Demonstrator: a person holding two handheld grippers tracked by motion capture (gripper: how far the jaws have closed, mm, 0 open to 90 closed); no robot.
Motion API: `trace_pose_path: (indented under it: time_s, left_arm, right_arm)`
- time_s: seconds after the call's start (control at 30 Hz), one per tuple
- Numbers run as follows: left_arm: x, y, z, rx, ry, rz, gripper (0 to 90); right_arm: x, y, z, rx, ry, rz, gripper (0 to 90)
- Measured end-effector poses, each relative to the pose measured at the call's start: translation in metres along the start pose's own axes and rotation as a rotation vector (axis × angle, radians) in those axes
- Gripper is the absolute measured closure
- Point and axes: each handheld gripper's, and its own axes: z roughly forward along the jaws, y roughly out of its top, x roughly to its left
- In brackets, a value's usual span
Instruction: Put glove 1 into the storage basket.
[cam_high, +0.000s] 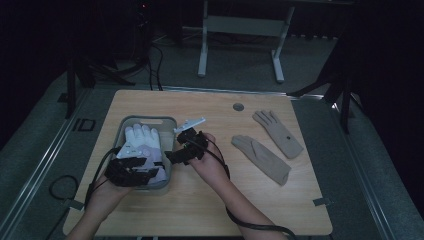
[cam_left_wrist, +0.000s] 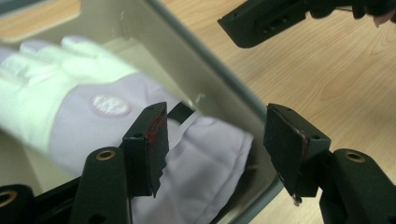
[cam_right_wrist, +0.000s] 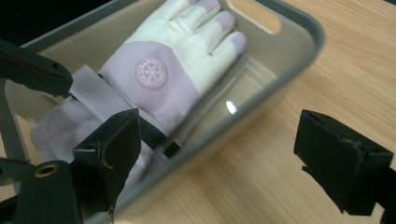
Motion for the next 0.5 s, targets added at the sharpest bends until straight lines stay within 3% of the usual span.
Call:
trace_pose_path:
  time_s: [0.23, 0.33, 0.5]
  left_arm:
    - [-0.018, 0.011, 0.006, -0.044, -0.033, 0.020, 40.2]
    - [-0.031, 0.018, 0.014, -0.048, -0.085, 0.037, 35.5]
    - [-0.043, 0.024, 0.024, -0.048, -0.118, 0.048, 27.2]
  right_arm:
    - [-0.016, -0.012, -0.020, -0.009, -0.027, 0.006, 14.6]
    - [-0.027, -0.022, -0.034, -0.016, -0.045, 0.010, 14.6]
    - [-0.039, -0.036, -0.048, -0.020, -0.061, 0.024, 14.6]
